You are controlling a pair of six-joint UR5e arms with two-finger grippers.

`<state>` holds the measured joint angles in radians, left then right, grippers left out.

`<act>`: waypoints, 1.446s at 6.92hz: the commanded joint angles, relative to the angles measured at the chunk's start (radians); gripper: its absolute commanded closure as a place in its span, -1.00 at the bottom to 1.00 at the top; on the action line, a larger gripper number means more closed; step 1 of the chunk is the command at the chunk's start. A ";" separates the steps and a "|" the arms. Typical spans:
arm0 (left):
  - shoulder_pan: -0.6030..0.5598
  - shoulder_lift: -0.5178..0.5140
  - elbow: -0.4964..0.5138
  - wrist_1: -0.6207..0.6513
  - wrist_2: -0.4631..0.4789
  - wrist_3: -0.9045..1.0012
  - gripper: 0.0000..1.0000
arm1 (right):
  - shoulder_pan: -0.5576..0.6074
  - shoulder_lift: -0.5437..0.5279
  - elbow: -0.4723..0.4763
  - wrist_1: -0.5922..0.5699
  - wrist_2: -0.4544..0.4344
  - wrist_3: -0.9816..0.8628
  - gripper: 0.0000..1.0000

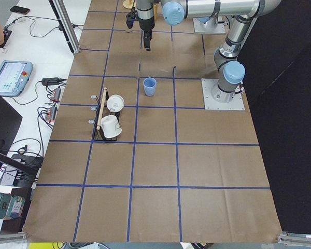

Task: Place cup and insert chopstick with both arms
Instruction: 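Lower the left gripper onto the blue cup while the right aligns over the chopstick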

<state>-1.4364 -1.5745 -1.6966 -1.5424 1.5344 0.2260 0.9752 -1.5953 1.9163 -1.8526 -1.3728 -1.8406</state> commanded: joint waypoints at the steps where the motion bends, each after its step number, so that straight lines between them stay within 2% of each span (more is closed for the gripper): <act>1: 0.008 -0.009 -0.153 0.193 0.009 0.010 -1.00 | -0.012 0.001 0.033 -0.046 0.011 -0.028 -0.91; 2: 0.010 -0.016 -0.213 0.279 0.038 0.010 -1.00 | -0.012 0.005 0.042 -0.048 0.009 -0.029 -0.99; 4: 0.019 -0.068 -0.245 0.327 0.042 0.010 -1.00 | -0.013 0.006 0.052 -0.060 0.005 -0.029 -0.94; 9: 0.027 -0.142 -0.255 0.327 0.058 -0.014 -0.99 | -0.029 0.008 0.064 -0.062 -0.009 -0.028 -0.11; 10: 0.024 -0.159 -0.271 0.326 0.056 -0.019 -0.72 | -0.030 0.014 0.064 -0.062 -0.011 -0.028 0.11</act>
<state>-1.4104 -1.7153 -1.9554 -1.2162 1.5915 0.2147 0.9482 -1.5859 1.9800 -1.9143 -1.3822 -1.8680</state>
